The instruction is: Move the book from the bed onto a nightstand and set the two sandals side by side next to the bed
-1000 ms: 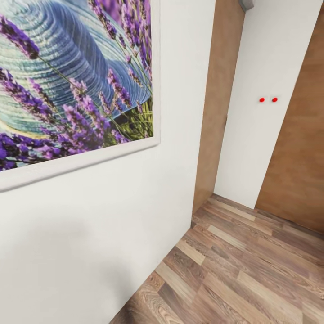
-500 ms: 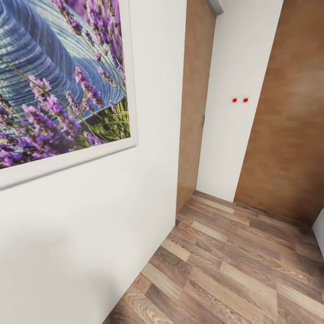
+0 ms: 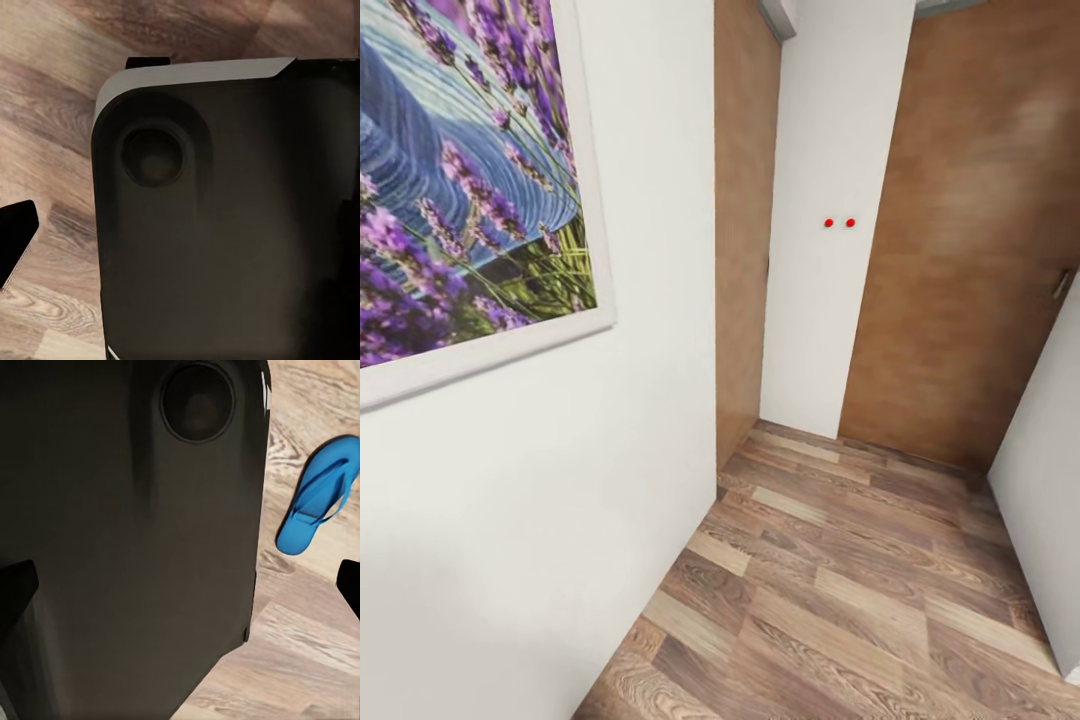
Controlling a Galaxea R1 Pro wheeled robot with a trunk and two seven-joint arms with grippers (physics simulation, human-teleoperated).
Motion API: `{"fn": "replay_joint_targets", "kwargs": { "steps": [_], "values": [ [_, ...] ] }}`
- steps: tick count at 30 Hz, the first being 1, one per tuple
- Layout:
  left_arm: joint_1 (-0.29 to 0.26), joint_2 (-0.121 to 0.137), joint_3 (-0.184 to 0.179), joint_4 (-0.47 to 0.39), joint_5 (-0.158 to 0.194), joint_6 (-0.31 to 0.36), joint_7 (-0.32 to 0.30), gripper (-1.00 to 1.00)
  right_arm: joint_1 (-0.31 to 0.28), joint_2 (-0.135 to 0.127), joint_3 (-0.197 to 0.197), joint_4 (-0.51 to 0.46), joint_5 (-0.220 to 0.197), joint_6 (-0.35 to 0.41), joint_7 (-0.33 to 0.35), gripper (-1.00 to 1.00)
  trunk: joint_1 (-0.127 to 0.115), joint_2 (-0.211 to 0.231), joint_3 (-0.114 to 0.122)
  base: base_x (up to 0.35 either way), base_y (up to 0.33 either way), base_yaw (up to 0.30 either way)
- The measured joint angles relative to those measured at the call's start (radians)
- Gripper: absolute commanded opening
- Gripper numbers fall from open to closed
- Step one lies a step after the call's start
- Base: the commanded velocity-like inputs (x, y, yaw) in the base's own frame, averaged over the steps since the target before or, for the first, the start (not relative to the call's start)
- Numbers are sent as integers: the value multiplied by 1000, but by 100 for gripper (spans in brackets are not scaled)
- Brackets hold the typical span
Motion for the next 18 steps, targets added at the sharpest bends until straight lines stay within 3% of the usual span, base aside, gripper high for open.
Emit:
{"fn": "replay_joint_targets", "kwargs": {
  "steps": [18],
  "values": [
    [0, 0, 0, 1, 1, 0, 0, 100, 0, 0, 1, 0, 0, 0, 0, 100, 0, 0, 0, 0, 0, -260]
  ]
}}
